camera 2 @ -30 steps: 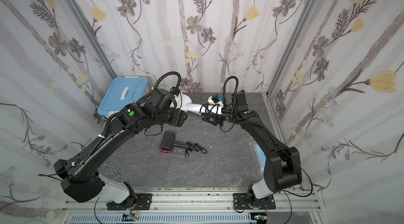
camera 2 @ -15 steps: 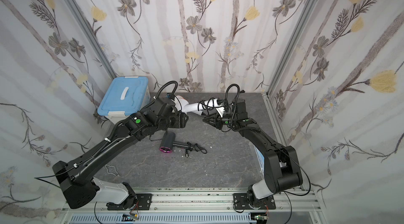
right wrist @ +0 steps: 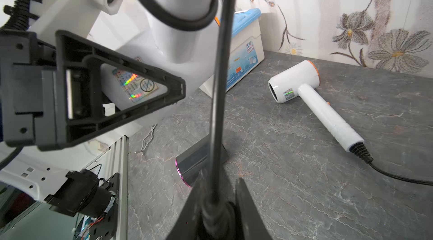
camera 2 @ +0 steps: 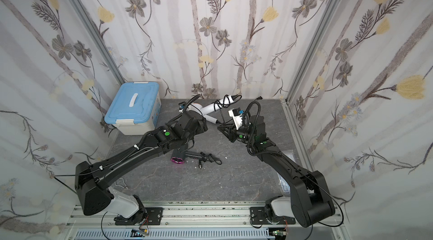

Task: Wrap the cord around the hair dryer
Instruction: Wrap the power cord around the hair dryer.

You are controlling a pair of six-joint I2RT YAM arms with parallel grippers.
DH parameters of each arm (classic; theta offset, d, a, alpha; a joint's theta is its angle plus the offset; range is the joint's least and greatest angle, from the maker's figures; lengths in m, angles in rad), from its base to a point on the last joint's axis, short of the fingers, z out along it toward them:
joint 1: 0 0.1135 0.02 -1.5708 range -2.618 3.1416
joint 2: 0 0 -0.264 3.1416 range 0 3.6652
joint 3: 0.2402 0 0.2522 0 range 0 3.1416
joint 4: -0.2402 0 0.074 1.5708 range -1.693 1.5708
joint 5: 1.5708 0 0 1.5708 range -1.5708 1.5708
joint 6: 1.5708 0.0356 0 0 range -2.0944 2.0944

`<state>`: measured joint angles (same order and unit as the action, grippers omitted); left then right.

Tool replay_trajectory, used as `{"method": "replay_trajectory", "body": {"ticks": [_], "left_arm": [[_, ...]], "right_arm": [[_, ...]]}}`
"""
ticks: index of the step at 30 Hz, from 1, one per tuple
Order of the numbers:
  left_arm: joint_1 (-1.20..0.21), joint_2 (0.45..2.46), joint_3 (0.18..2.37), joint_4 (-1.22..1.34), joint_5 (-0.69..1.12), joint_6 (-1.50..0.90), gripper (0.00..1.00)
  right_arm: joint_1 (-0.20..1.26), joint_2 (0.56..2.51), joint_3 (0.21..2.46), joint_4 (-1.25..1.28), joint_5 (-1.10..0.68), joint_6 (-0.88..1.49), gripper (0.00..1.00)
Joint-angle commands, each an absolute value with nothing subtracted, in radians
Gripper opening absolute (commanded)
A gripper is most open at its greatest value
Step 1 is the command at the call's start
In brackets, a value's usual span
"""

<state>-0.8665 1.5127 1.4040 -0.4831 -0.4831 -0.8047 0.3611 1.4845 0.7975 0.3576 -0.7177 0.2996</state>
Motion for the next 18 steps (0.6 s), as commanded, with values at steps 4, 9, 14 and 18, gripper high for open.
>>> {"method": "replay_trajectory", "body": {"ticks": [4,9,14,18], "left_arm": [[-0.867,1.541,1.446,-0.465,-0.669,-0.905,0.0],[-0.868,1.554,1.447,-0.576,-0.797,-0.89,0.0],[-0.867,1.587,1.482,-0.72,-0.936,-0.867,0.0],[-0.867,1.632,1.497,-0.83,-0.964,-0.836,0.0]], "right_arm": [[0.456,1.472,0.874,0.089,-0.41,0.175,0.0],[0.529,1.459,0.951,-0.083,-0.266,0.116,0.0],[0.592,1.468,1.047,-0.249,-0.208,0.074,0.0],[0.609,1.506,1.164,-0.405,-0.187,0.03,0.0]]}}
